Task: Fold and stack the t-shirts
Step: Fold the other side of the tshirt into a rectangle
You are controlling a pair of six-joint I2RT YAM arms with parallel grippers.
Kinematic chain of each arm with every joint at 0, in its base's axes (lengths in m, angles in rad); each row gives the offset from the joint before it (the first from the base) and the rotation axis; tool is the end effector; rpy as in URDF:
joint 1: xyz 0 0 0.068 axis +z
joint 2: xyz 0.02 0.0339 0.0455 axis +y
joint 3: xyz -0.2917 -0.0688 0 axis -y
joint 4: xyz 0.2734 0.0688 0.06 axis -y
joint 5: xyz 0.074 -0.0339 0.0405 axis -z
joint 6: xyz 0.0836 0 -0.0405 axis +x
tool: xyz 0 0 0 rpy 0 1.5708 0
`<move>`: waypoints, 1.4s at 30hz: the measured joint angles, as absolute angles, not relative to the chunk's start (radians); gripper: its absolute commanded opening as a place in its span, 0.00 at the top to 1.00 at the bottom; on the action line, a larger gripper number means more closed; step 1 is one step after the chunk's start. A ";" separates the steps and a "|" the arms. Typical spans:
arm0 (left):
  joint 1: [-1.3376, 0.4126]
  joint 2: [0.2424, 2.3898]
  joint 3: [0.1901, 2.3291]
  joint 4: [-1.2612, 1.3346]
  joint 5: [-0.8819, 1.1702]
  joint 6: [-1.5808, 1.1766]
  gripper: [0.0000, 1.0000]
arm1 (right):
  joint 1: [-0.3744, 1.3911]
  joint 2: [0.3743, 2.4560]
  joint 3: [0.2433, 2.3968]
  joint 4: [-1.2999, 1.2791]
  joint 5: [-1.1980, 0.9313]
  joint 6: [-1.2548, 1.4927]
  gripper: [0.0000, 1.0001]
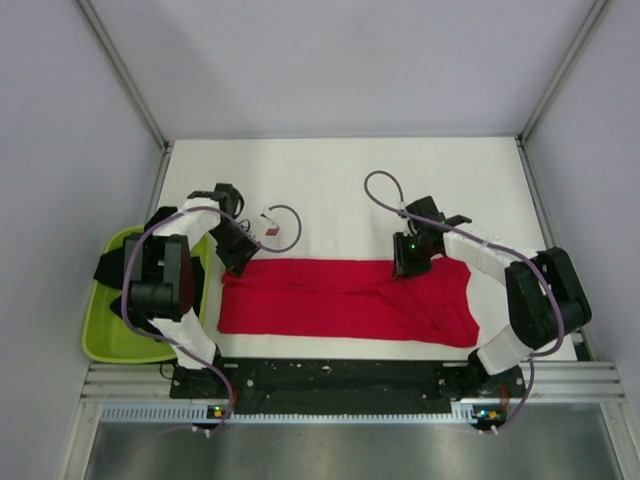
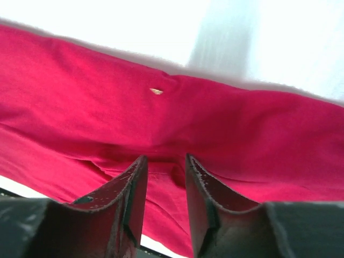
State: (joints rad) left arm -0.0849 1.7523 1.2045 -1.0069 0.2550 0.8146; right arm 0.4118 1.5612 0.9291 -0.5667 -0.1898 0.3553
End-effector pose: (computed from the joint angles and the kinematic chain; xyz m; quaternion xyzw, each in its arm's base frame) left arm 0.3368 -0.0498 0.1544 0.4321 0.8928 -0.1159 0.0528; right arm 0.2961 0.1465 0.1466 -0.0452 0.9774 0.1552 0.1359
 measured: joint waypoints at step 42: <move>-0.729 1.552 1.328 -0.836 0.503 0.729 0.26 | 0.145 1.204 0.872 -0.694 -0.196 0.397 0.48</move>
